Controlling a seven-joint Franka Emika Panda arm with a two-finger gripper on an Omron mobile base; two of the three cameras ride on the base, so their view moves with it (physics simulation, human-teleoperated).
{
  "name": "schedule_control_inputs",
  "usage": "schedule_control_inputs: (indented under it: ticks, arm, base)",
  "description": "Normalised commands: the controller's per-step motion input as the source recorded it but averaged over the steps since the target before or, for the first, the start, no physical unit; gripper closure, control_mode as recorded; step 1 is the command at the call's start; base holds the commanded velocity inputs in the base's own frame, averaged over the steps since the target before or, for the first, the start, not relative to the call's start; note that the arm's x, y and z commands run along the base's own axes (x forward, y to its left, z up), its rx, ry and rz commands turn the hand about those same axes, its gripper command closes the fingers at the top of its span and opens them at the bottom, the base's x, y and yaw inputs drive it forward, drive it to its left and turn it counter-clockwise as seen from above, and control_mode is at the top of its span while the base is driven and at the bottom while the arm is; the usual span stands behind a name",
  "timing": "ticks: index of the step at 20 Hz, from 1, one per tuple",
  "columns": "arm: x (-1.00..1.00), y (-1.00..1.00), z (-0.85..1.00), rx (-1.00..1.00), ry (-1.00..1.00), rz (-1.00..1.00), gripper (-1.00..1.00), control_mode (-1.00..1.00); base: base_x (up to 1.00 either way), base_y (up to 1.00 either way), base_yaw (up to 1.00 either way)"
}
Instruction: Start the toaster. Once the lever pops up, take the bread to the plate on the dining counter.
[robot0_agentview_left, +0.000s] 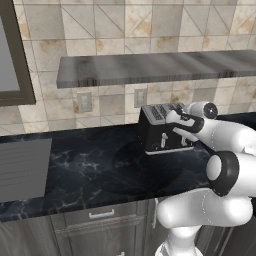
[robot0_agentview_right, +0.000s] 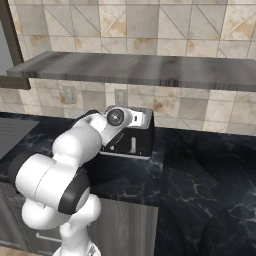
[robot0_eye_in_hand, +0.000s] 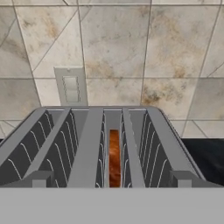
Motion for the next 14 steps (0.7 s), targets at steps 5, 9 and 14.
schedule_control_inputs:
  ticks: [5, 9, 14]
  arm:
    - [0.00, 0.00, -0.07, 0.00, 0.00, 0.00, -1.00, -1.00]
    - [0.00, 0.00, -0.01, 0.00, 0.00, 0.00, -1.00, -1.00]
    - [0.00, 0.00, 0.00, 0.00, 0.00, 0.00, -1.00, -1.00]
  base:
    - [0.00, 0.00, 0.00]
    - [0.00, 0.00, 0.00]
    - [0.00, 0.00, 0.00]
